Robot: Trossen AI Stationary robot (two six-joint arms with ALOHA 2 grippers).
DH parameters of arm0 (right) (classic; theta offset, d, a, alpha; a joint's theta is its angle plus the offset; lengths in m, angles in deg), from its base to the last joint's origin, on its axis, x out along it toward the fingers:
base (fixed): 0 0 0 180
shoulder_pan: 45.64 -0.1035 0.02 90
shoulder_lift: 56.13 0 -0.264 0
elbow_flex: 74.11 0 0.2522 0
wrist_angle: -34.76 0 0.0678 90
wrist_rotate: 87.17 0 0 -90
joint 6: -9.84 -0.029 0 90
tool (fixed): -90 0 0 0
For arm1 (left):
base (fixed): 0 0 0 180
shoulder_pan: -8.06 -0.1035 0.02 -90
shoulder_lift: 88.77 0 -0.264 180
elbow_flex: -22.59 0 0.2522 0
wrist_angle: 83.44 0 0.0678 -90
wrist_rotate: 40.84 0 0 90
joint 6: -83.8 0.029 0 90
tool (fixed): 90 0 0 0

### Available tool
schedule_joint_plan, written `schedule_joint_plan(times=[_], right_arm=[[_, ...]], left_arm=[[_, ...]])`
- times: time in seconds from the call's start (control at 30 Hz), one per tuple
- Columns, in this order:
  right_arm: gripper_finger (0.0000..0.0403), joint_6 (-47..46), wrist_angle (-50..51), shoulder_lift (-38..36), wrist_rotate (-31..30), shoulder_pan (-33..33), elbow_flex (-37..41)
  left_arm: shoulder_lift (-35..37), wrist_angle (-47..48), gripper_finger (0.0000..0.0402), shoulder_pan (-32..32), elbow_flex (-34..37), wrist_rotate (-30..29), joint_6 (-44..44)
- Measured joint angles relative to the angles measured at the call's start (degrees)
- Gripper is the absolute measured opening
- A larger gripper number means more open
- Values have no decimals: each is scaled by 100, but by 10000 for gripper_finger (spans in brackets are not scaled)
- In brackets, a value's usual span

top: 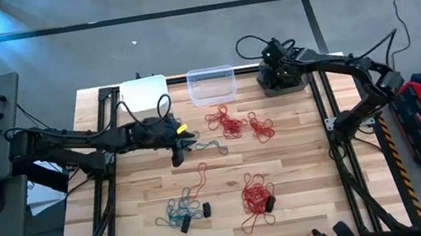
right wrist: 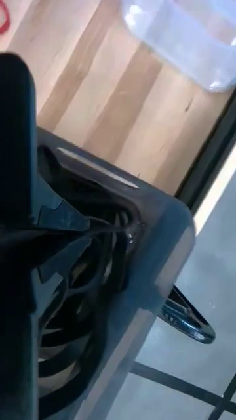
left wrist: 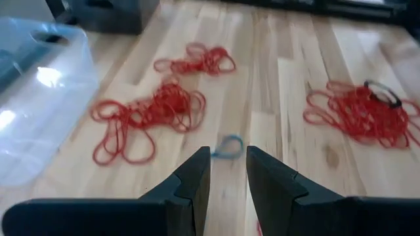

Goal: Sort rubber bands into baskets
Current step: Put the black rubber band into the black bin

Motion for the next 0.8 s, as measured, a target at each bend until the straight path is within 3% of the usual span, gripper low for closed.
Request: schedule_joint_plan(times=[0.2,0.4,0.53,0.8], right_arm=[[100,159,-13,0,-122,-144,2],[185,183,37,-248,-375,-375,2],[200,185,25,-634,-376,-652,2],[194,163,-40,-1388,-377,-1162,0]], left_arm=[[2,771,94,167,0,113,174],[-143,1277,117,520,0,-148,716],[-566,1132,126,763,0,-367,1172],[-1459,1101,127,851,-224,-1562,1190]])
